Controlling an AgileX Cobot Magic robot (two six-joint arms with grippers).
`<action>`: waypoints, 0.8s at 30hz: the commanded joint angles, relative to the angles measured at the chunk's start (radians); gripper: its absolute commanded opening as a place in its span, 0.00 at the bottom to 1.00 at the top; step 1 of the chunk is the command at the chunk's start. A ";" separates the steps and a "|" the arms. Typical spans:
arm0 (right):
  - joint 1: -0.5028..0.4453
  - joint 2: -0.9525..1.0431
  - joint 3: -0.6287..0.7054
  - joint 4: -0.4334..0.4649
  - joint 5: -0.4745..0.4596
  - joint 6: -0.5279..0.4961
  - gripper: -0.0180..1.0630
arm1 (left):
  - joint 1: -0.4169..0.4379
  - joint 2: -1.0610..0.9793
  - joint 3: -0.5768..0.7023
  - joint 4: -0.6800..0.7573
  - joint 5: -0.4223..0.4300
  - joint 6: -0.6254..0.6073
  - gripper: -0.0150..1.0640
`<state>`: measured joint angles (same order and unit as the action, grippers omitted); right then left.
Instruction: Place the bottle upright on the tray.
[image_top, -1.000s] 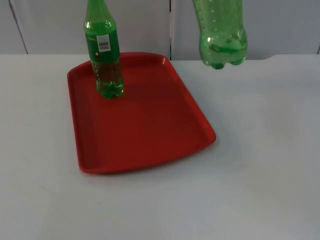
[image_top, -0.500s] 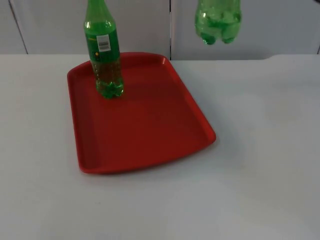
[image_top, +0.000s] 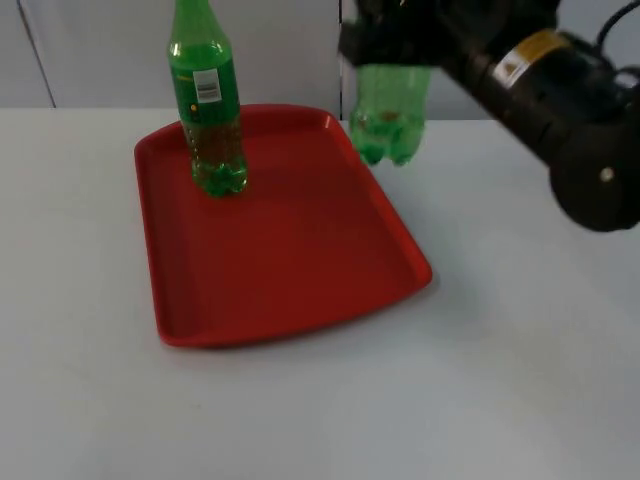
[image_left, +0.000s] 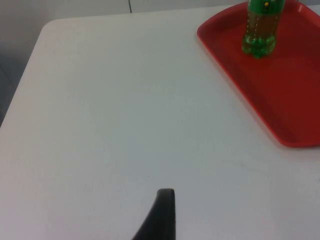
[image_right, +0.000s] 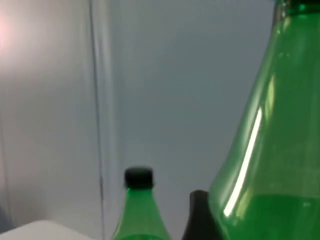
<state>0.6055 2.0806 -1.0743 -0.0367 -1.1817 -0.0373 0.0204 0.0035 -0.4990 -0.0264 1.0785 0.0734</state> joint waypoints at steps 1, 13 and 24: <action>-0.003 0.050 -0.062 -0.062 -0.039 0.009 0.02 | -0.007 -0.003 0.005 -0.012 -0.003 0.000 0.79; -0.003 0.310 -0.390 -0.120 -0.039 0.083 0.02 | -0.007 -0.003 0.005 -0.012 -0.003 0.000 0.79; -0.003 0.427 -0.488 -0.118 -0.039 0.071 0.02 | -0.007 -0.003 0.005 -0.012 -0.003 0.000 0.79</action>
<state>0.6055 2.5106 -1.5505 -0.1480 -1.1932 0.0444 0.0204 0.0035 -0.4990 -0.0264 1.0785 0.0734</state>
